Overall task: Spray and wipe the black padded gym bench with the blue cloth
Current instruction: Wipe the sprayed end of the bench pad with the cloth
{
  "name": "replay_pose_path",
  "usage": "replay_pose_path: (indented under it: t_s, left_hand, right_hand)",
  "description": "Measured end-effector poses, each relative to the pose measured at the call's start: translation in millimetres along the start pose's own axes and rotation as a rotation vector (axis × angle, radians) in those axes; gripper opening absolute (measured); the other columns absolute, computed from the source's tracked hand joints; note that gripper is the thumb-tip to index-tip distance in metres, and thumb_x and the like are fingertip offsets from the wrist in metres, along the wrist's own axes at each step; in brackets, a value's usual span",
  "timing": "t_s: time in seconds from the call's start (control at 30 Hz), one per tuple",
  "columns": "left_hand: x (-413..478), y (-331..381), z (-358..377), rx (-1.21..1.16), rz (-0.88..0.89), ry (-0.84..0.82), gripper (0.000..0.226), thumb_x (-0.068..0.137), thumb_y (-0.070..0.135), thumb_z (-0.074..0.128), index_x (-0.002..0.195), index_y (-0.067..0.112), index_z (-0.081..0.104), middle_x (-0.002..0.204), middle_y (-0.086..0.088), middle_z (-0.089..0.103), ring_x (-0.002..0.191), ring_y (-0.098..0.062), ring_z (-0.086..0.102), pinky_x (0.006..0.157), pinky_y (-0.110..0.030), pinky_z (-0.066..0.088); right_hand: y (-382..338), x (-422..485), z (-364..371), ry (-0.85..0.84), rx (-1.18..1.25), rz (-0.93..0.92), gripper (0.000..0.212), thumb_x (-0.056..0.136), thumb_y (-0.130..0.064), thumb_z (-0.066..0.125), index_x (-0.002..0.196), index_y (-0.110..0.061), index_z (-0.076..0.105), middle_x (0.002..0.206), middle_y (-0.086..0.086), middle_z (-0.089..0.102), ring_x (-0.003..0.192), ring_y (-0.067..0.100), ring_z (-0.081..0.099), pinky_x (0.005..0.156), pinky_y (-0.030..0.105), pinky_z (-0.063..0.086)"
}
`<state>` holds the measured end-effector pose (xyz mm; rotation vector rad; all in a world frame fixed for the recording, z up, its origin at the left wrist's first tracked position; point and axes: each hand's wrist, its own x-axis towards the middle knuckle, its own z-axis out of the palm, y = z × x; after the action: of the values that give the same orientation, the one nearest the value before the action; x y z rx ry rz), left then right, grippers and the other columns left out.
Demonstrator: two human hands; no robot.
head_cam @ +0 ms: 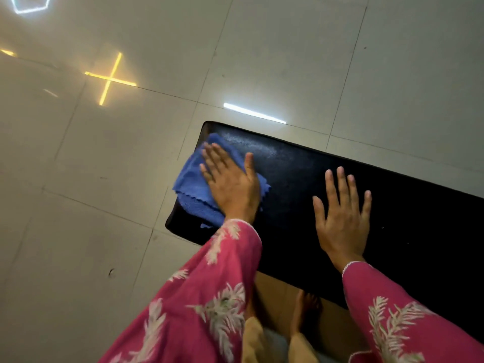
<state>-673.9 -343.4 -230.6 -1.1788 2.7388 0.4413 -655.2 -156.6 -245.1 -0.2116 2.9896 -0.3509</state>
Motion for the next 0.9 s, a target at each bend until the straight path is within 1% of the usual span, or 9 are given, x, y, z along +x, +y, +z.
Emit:
replay_pose_path:
  t_s: [0.1, 0.17, 0.27, 0.37, 0.43, 0.6, 0.67, 0.8, 0.9]
  left_hand:
    - [-47.5, -37.6, 6.0, 0.080, 0.466, -0.014, 0.075, 0.096, 0.054, 0.008, 0.143, -0.003, 0.021, 0.151, -0.018, 0.021, 0.142, -0.026, 0.016, 0.116, -0.037, 0.006]
    - [-60.7, -80.8, 3.3, 0.129, 0.578, -0.014, 0.076, 0.096, 0.057, 0.012, 0.144, -0.002, 0.020, 0.152, -0.016, 0.018, 0.142, -0.023, 0.013, 0.116, -0.036, 0.009]
    - [-35.8, -88.1, -6.7, 0.079, 0.299, 0.080, 0.088, 0.091, 0.065, 0.009, 0.143, -0.006, 0.015, 0.152, -0.022, 0.017, 0.142, -0.030, 0.013, 0.117, -0.037, 0.006]
    - [-3.6, -35.1, -5.9, 0.011, -0.043, 0.069, 0.105, 0.078, 0.075, 0.000, 0.143, -0.007, 0.007, 0.153, -0.026, 0.008, 0.144, -0.031, 0.005, 0.116, -0.037, -0.001]
    - [-5.3, -14.7, -2.9, 0.047, 0.027, 0.043, 0.102, 0.080, 0.073, -0.004, 0.143, -0.006, 0.004, 0.154, -0.024, 0.005, 0.144, -0.030, 0.003, 0.117, -0.037, -0.004]
    - [-53.2, -64.3, -2.2, 0.171, 0.662, -0.012, 0.085, 0.091, 0.064, 0.014, 0.144, -0.002, 0.017, 0.153, -0.019, 0.016, 0.143, -0.026, 0.009, 0.117, -0.036, 0.003]
    - [-40.1, -79.9, -3.8, 0.150, 0.611, 0.035, 0.086, 0.091, 0.064, 0.016, 0.144, -0.004, 0.017, 0.152, -0.019, 0.017, 0.142, -0.026, 0.012, 0.117, -0.037, 0.006]
    - [-9.8, -25.6, 0.5, 0.038, 0.135, 0.103, 0.090, 0.087, 0.063, 0.017, 0.142, -0.009, 0.013, 0.151, -0.027, 0.014, 0.142, -0.033, 0.012, 0.117, -0.037, 0.001]
    - [-19.5, 6.5, 8.4, 0.044, 0.270, 0.030, 0.079, 0.092, 0.054, 0.009, 0.142, -0.008, 0.014, 0.151, -0.026, 0.016, 0.142, -0.033, 0.012, 0.117, -0.037, -0.001]
  right_hand:
    - [-0.8, 0.5, -2.6, -0.010, 0.008, 0.007, 0.060, 0.094, -0.052, 0.010, 0.145, -0.022, 0.019, 0.152, 0.003, 0.024, 0.139, 0.020, 0.020, 0.113, 0.044, 0.005]
    - [-0.9, 0.2, -3.0, -0.019, 0.006, 0.008, 0.061, 0.094, -0.053, 0.008, 0.145, -0.022, 0.019, 0.152, 0.003, 0.024, 0.139, 0.020, 0.021, 0.113, 0.045, 0.007]
    - [-2.4, -0.2, -1.9, -0.010, -0.005, 0.007, 0.059, 0.094, -0.051, 0.011, 0.145, -0.022, 0.020, 0.152, 0.003, 0.025, 0.139, 0.021, 0.022, 0.113, 0.046, 0.007]
    - [-1.8, 0.4, -1.1, -0.004, 0.003, -0.001, 0.058, 0.094, -0.049, 0.018, 0.145, -0.021, 0.019, 0.153, 0.003, 0.024, 0.140, 0.021, 0.021, 0.113, 0.045, 0.006]
    - [-0.8, 0.0, -1.6, -0.003, 0.009, 0.003, 0.058, 0.094, -0.047, 0.021, 0.145, -0.021, 0.020, 0.153, 0.003, 0.024, 0.140, 0.021, 0.021, 0.113, 0.046, 0.006]
    - [-2.3, -0.9, -4.0, -0.016, 0.009, 0.007, 0.059, 0.094, -0.049, 0.017, 0.145, -0.021, 0.020, 0.152, 0.003, 0.023, 0.140, 0.021, 0.022, 0.113, 0.048, 0.009]
    - [-2.2, -0.8, -4.6, -0.028, 0.004, 0.009, 0.060, 0.094, -0.052, 0.011, 0.146, -0.022, 0.017, 0.153, 0.002, 0.022, 0.140, 0.021, 0.021, 0.113, 0.046, 0.007]
    - [0.6, 1.2, -6.7, -0.033, 0.031, -0.005, 0.062, 0.094, -0.053, 0.008, 0.145, -0.021, 0.018, 0.153, 0.000, 0.019, 0.140, 0.018, 0.018, 0.113, 0.041, 0.003]
    - [10.2, -1.2, -14.0, -0.020, 0.101, -0.020, 0.059, 0.093, -0.049, 0.013, 0.145, -0.021, 0.018, 0.151, -0.004, 0.012, 0.140, 0.012, 0.012, 0.113, 0.037, 0.000]
